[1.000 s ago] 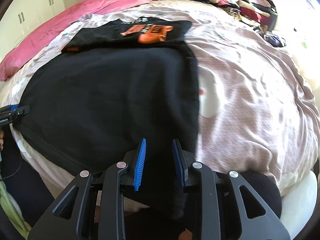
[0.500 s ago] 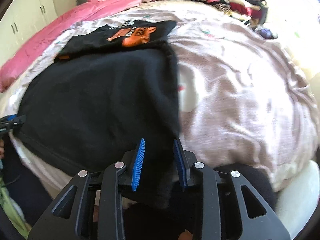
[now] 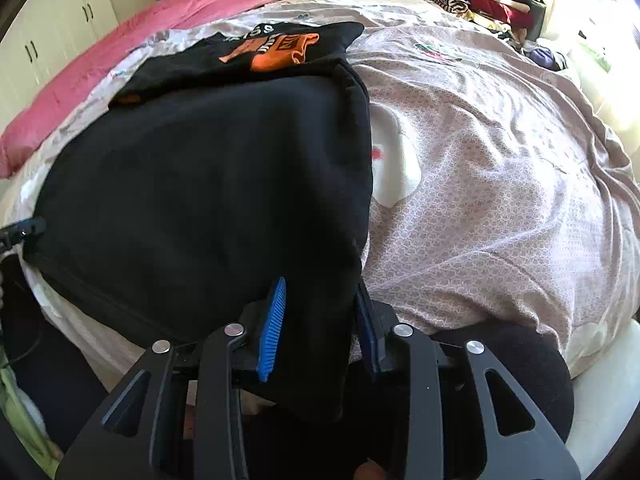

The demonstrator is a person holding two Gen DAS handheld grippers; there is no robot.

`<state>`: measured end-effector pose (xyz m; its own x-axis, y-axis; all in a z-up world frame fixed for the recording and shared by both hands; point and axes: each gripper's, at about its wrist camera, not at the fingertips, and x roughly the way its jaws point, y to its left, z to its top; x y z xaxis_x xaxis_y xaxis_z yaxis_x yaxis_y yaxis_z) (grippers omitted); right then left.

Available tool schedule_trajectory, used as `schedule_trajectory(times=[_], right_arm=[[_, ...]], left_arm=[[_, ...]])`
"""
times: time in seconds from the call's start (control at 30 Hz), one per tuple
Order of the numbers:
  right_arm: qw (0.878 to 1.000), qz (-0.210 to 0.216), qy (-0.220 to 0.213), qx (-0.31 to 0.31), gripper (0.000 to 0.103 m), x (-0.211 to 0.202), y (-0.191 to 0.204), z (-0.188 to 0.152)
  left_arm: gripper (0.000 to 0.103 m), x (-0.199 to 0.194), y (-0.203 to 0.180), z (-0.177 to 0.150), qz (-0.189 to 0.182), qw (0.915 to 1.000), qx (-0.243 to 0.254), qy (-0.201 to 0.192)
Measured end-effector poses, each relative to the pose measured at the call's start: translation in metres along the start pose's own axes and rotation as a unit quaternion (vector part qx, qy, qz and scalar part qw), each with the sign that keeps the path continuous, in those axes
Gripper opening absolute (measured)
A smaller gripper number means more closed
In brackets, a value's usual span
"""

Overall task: Fold small clothes
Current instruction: 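Lift the hem with both tools, fold it onto the collar, and open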

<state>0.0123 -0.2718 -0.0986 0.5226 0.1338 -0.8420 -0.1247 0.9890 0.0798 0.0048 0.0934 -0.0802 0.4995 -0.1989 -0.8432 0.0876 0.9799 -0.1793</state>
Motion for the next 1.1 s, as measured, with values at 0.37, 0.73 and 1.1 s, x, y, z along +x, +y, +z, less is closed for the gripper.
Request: schedule_trajectory(times=[0.37,0.73,1.1], right_arm=[[0.997,0.035,-0.073,0.001,0.008,-0.039,-0.004,0.009],[0.985,0.075,-0.147,0.048,0.007,-0.067,-0.022,0.036],[0.981,0.063,-0.179,0.051,0.007,-0.067,-0.029,0.088]], left_arm=[[0.005,-0.008,-0.017,0.006,0.007,0.9996,0.021,-0.020],[0.004,-0.034,-0.037,0.045,-0.009,0.9955,0.039,-0.085],[0.004,-0.029,-0.040,0.087,-0.002,0.9924,0.042,-0.116]])
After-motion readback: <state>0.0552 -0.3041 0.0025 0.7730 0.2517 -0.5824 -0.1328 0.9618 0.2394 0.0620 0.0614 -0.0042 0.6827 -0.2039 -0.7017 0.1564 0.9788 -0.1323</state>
